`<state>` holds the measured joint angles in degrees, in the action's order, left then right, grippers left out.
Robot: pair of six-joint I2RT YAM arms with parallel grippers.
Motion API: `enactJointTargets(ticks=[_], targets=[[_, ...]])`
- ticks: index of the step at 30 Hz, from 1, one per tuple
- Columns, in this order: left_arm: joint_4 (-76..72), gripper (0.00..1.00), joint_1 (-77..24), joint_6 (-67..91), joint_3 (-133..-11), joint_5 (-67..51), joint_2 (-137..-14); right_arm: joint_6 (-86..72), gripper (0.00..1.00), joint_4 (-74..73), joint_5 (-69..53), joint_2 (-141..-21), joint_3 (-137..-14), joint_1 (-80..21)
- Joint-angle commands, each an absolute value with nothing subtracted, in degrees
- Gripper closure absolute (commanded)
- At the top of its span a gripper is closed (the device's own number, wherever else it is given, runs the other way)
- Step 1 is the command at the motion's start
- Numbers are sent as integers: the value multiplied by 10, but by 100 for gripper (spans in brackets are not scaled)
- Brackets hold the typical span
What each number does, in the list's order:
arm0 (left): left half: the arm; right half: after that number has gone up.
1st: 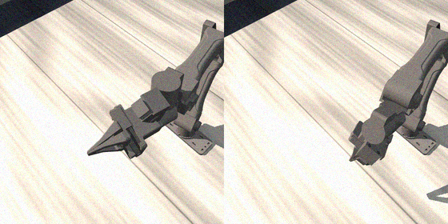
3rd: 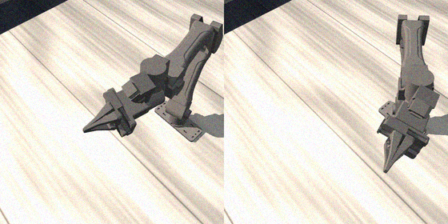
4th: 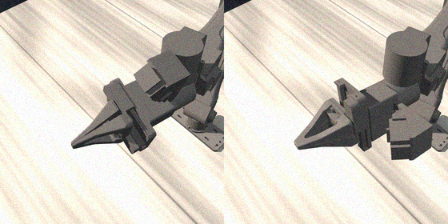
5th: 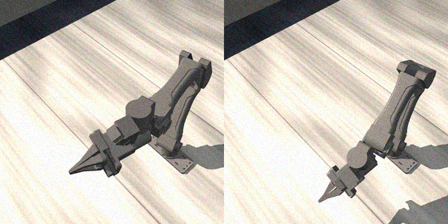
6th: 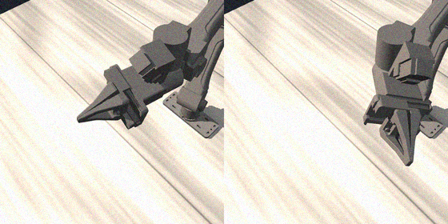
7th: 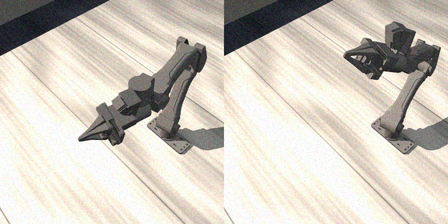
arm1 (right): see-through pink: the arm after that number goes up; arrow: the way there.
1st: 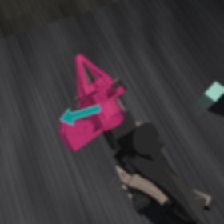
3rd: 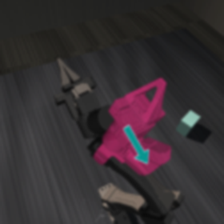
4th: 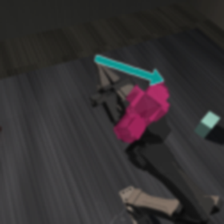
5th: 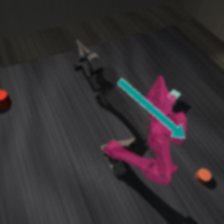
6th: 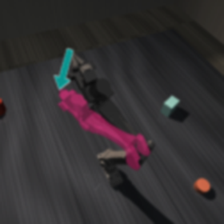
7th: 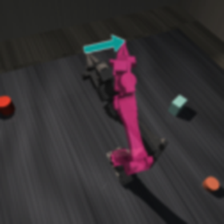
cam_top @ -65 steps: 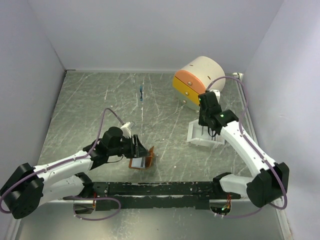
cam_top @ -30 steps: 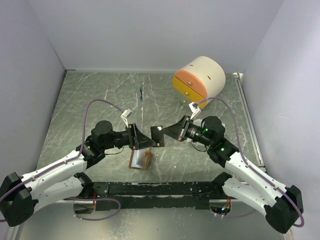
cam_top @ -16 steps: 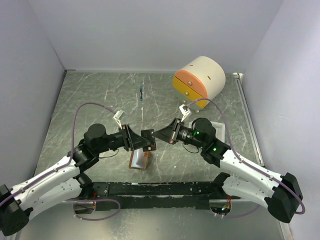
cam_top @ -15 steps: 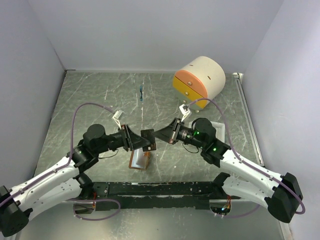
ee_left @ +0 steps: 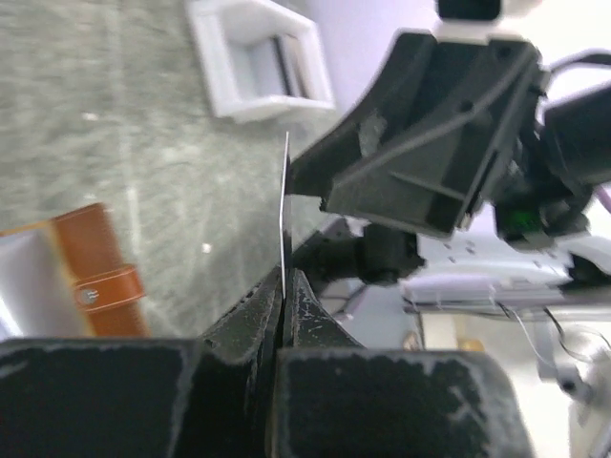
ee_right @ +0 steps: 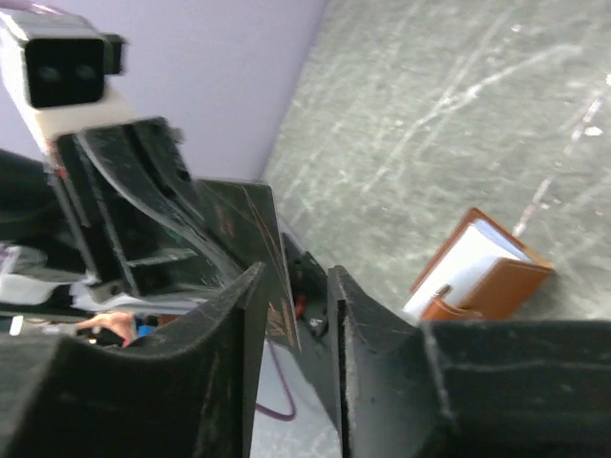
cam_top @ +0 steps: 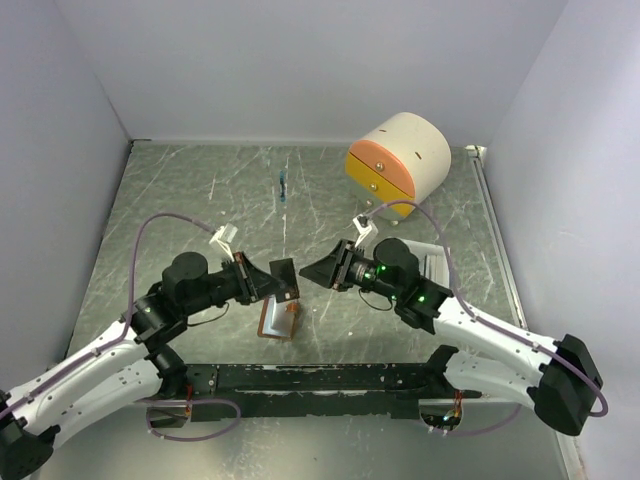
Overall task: Put the credit cards into the card holder
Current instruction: Pick up the credit card from the storage box, then open the card holder at the center of the board.
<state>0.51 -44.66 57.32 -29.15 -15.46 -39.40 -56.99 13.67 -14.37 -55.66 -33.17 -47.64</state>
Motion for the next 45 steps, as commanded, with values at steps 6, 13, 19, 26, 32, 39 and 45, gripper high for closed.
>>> enactJointTargets(ticks=[6,13,19,26,32,39,45], targets=[[288,93,-447,497,-409,103,-337,-558,43,-12,29,-662,-403,-568],[412,93,-447,445,-531,256,-287,-483,40,-162,208,-822,-603,-702],[449,93,-447,422,-593,308,-241,-480,39,-351,316,-1013,-796,-764],[463,93,-447,423,-595,304,-216,-515,36,-525,388,-1152,-919,-786],[463,93,-446,418,-592,300,-216,-534,35,-551,401,-1154,-918,-796],[455,93,-447,419,-579,285,-221,-562,35,-585,415,-1185,-904,-802],[449,93,-447,427,-566,274,-226,-588,38,-623,449,-1180,-906,-808]])
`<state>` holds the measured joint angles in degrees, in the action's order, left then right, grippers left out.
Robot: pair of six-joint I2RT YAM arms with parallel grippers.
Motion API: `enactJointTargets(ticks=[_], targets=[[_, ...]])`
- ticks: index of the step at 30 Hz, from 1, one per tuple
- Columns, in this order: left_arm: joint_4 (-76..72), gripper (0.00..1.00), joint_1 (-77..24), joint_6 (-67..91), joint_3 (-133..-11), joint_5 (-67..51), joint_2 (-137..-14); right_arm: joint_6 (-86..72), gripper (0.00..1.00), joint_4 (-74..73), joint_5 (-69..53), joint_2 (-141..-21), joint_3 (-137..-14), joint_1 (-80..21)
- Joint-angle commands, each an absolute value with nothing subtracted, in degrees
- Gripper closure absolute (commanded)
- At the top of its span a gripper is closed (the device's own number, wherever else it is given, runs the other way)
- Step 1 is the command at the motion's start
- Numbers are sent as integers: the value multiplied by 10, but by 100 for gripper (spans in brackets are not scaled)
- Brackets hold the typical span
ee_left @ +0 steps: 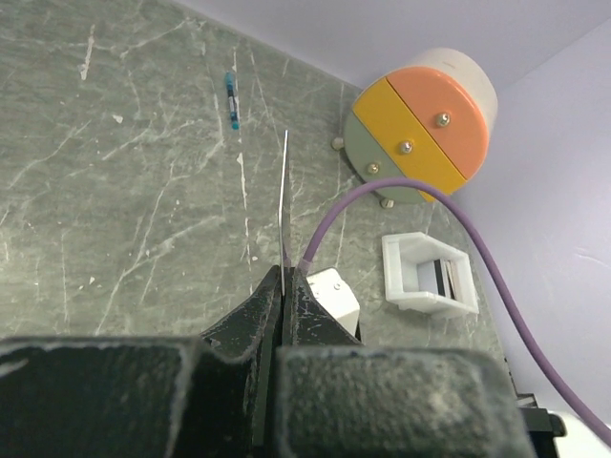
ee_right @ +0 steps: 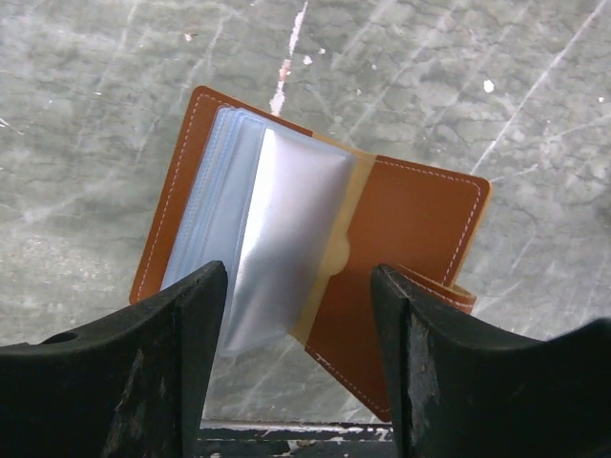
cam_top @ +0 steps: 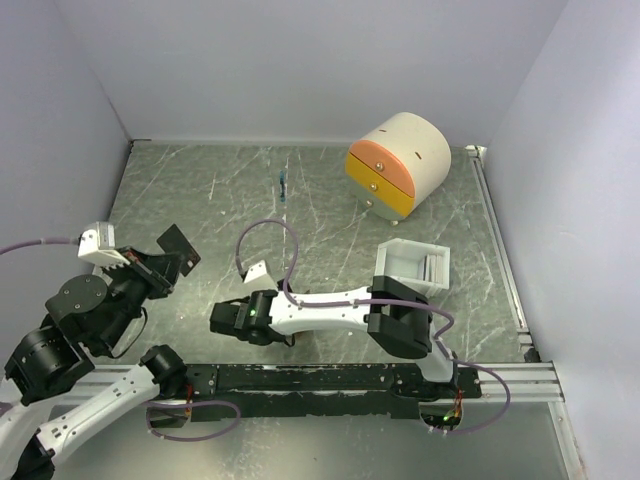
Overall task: Put the credit cards into the card holder
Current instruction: Open the card holder at the center of the board.
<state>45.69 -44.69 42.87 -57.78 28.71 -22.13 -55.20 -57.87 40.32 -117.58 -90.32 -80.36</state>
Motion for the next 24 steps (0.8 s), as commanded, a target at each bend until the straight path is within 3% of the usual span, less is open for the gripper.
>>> enactJointTargets(ticks=[1,24], targets=[[446,93,-447,429,-562,271,-228,-591,39,-624,451,-1175,-902,-807],[366,93,-446,482,-435,152,-272,-617,58,-538,447,-1031,-739,-795]])
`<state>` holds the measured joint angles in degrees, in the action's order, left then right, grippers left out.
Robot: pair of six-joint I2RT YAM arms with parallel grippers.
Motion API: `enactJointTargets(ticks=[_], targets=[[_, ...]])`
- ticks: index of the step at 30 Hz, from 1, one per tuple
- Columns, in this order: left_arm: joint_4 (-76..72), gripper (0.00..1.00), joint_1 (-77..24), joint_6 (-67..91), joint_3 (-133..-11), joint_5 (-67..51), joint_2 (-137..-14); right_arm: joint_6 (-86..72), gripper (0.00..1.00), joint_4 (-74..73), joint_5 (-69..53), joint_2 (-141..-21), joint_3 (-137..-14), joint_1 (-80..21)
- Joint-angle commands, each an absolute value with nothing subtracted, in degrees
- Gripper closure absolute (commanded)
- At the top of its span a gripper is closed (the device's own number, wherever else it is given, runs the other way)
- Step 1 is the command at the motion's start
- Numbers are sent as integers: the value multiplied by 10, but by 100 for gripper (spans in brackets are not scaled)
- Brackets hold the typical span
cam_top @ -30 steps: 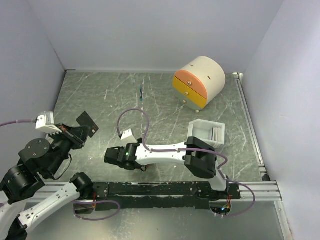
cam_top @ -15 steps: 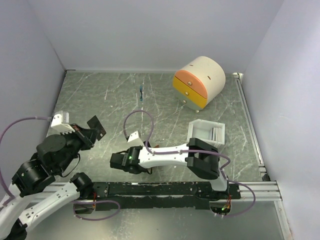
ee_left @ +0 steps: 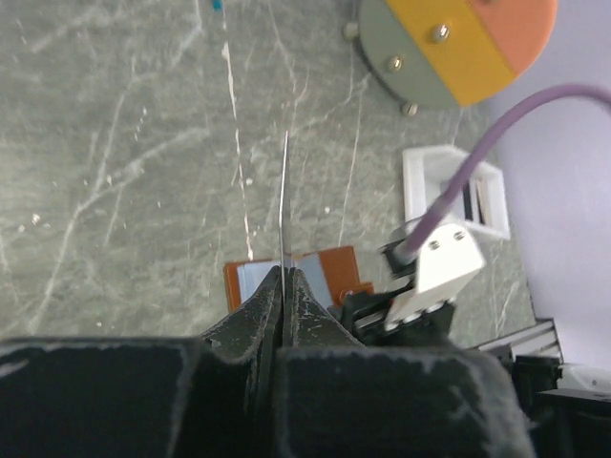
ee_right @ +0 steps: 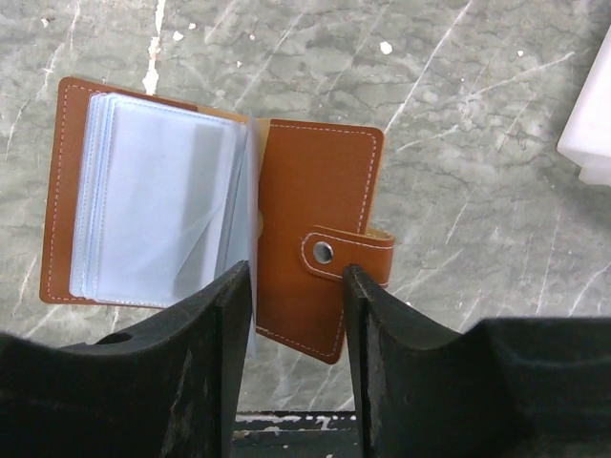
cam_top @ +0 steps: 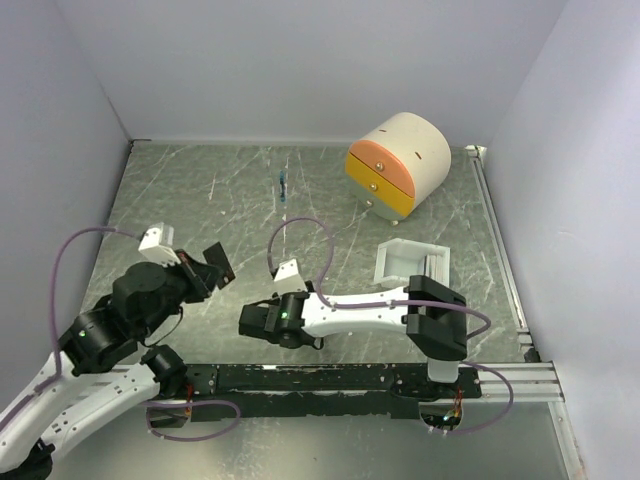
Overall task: Put the credit cards into the card holder
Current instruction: Open the card holder at the center of the board.
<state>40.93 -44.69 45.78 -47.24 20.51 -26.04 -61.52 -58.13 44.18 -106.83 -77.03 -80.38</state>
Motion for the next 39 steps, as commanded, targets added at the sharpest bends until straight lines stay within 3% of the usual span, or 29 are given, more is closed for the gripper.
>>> enactJointTargets(ticks=[1,18,24,32,39], targets=[[359,93,-446,487,-423,142,-274,-616,59,-528,443,-1025,-729,-791],[144,93,-446,544,-269,-67,-379,-603,68,-401,387,-946,-584,-758],[145,93,-447,539,-264,-64,-409,-593,70,-362,368,-926,-539,-744],[180,93,-446,537,-266,-20,-453,-592,71,-463,393,-959,-659,-762],[262,93,-435,524,-298,56,-450,-574,70,-457,382,-970,-720,-781]])
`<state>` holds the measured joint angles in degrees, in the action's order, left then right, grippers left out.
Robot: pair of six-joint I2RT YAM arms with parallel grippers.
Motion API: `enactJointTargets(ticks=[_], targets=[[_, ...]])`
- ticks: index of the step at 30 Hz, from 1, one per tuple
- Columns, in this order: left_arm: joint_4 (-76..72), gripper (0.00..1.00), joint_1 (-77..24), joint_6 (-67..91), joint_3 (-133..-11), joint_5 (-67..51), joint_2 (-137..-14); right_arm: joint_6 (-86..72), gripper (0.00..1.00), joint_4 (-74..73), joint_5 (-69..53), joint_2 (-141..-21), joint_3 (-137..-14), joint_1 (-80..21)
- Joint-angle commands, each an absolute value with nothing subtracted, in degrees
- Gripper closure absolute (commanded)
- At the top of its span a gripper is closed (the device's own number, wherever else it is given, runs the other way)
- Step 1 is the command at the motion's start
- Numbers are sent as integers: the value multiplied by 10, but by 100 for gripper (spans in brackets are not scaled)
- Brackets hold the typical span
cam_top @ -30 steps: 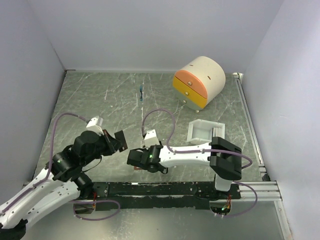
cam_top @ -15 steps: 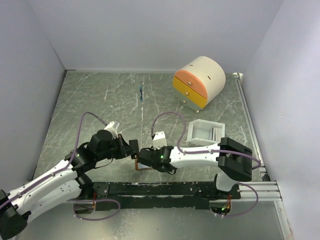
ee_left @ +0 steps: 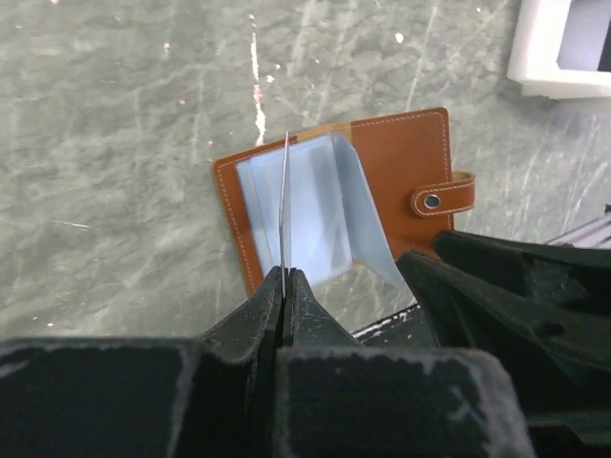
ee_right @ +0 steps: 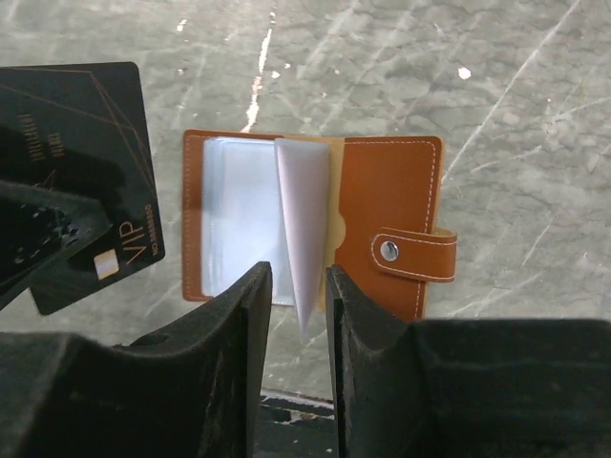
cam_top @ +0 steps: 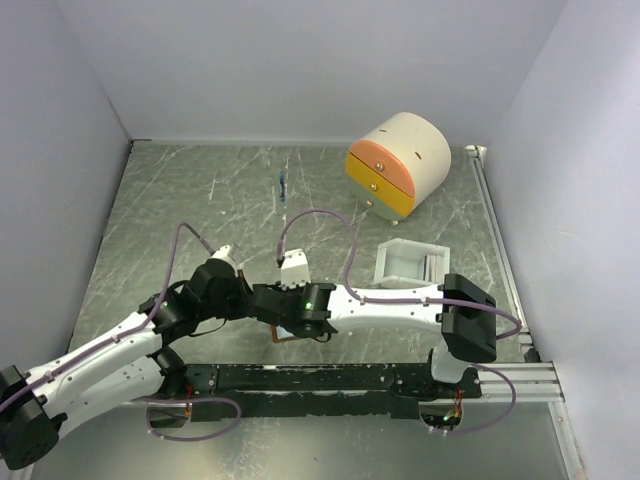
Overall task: Put the credit cards into the card holder
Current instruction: Open the card holder at the center of the board.
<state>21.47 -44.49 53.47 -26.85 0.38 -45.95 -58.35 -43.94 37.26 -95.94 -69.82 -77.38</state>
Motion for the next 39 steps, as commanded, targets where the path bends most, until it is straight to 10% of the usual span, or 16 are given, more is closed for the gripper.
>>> enactJointTargets(ticks=[1,21,39], targets=[[268,93,-430,523,-298,58,-446,-572,70,-452,383,-970,-726,-785],[320,93,-357,544,-285,84,-356,-547,69,-329,346,-989,-652,-761],[297,93,-357,531,-274,65,-375,-477,46,-231,303,-1001,-609,-747]])
